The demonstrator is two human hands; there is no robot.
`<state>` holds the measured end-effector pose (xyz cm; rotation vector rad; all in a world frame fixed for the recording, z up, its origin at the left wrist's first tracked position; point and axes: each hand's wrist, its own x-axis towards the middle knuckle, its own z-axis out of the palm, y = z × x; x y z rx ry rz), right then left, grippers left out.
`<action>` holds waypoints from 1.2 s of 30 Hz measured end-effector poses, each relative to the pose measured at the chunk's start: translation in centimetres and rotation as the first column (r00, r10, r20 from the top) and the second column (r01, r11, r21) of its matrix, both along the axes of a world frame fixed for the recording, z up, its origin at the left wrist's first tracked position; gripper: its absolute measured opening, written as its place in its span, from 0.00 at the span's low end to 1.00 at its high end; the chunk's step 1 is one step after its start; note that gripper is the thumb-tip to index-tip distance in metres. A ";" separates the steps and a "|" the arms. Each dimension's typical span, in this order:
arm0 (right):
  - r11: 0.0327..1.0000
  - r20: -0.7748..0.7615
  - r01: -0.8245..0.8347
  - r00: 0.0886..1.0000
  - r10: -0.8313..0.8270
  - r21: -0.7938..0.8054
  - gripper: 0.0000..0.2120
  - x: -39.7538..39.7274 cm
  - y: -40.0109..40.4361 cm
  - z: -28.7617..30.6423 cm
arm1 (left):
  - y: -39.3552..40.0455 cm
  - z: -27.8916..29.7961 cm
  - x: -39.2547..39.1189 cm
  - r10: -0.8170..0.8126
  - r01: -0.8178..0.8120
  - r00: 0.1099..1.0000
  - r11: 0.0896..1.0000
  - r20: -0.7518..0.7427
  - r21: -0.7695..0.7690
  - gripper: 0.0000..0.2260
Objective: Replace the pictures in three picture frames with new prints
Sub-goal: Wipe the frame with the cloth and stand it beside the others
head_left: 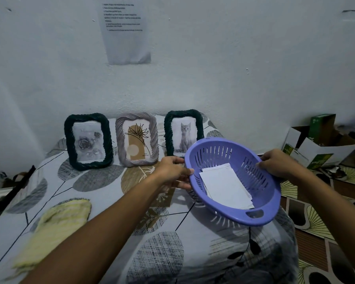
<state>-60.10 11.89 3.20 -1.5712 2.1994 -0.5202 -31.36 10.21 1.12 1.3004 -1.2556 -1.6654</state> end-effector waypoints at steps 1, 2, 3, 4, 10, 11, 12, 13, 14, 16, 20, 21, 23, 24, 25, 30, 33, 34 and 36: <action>1.000 -0.008 0.002 1.000 -0.002 0.001 0.07 0.0 0.0 0.0 | 0.1 0.1 0.0 -0.001 0.001 1.000 1.000 0.005 -0.004 0.18; 1.000 -0.015 0.003 1.000 -0.003 0.000 0.07 0.1 0.0 0.0 | 0.1 0.1 0.0 -0.001 0.001 1.000 1.000 0.009 -0.008 0.18; 1.000 -0.023 0.004 1.000 -0.004 -0.001 0.07 0.1 0.0 0.0 | 0.1 0.2 0.0 -0.003 0.003 1.000 1.000 0.013 -0.011 0.17; 1.000 -0.033 0.007 0.999 -0.007 -0.003 0.07 0.2 0.0 0.0 | 0.2 0.2 0.0 -0.008 0.008 1.000 1.000 0.018 -0.015 0.16; 0.998 -0.138 0.057 0.989 -0.057 -0.003 0.09 0.8 0.0 0.0 | 0.8 0.3 1.1 -0.064 0.073 0.994 0.992 0.091 -0.101 0.10; 0.997 -0.182 0.070 0.981 -0.072 -0.017 0.10 1.0 0.1 0.1 | 0.9 0.4 1.5 -0.062 0.074 0.992 0.990 0.106 -0.117 0.10; 0.996 -0.234 0.078 0.968 -0.087 -0.048 0.11 1.3 0.3 0.1 | 1.0 0.4 2.2 -0.049 0.066 0.991 0.989 0.125 -0.131 0.10; 0.992 -0.274 0.085 0.956 -0.108 -0.096 0.13 1.7 0.6 0.3 | 1.1 0.5 2.9 -0.035 0.056 0.989 0.988 0.145 -0.143 0.11; 0.984 -0.297 0.084 0.946 -0.128 -0.155 0.14 2.1 0.8 0.5 | 1.2 0.6 3.7 -0.021 0.046 0.986 0.987 0.164 -0.154 0.13; 0.958 -0.311 0.052 0.940 -0.142 -0.281 0.16 3.3 1.1 0.9 | 1.5 0.9 5.8 0.002 0.037 0.979 0.981 0.204 -0.189 0.12; 0.863 -0.268 -0.095 0.962 -0.048 -0.496 0.14 7.9 1.9 2.5 | 2.5 1.4 12.2 0.119 -0.027 0.948 0.954 0.295 -0.299 0.10; 0.834 -0.254 -0.134 0.967 -0.008 -0.536 0.12 9.5 2.4 2.8 | 2.9 1.4 14.0 0.175 -0.060 0.928 0.941 0.329 -0.333 0.09; 0.774 -0.199 -0.198 0.975 0.095 -0.601 0.09 13.7 3.5 3.3 | 3.7 1.0 18.4 0.300 -0.147 0.875 0.912 0.380 -0.382 0.07; 0.754 -0.153 -0.226 0.974 0.167 -0.617 0.08 15.9 4.1 3.3 | 4.1 0.7 20.4 0.355 -0.190 0.843 0.899 0.404 -0.394 0.07; 0.747 -0.099 -0.261 0.962 0.255 -0.612 0.07 18.3 4.6 3.1 | 4.6 0.2 22.6 0.408 -0.233 0.805 0.885 0.430 -0.404 0.07; 0.810 0.189 -0.426 0.827 0.529 -0.403 0.07 28.8 5.6 -1.1 | 7.6 -3.1 30.1 0.510 -0.359 0.647 0.859 0.567 -0.364 0.08; 0.852 0.404 -0.486 0.752 0.521 -0.193 0.06 33.2 6.2 -4.0 | 8.9 -4.9 31.7 0.463 -0.372 0.627 0.884 0.626 -0.282 0.10; 0.859 0.451 -0.492 0.741 0.498 -0.140 0.06 34.3 6.1 -5.0 | 9.0 -5.3 31.8 0.450 -0.366 0.631 0.891 0.632 -0.270 0.10; 0.869 0.473 -0.486 0.748 0.466 -0.088 0.08 36.3 6.0 -6.7 | 9.3 -5.9 31.7 0.453 -0.370 0.638 0.890 0.623 -0.268 0.12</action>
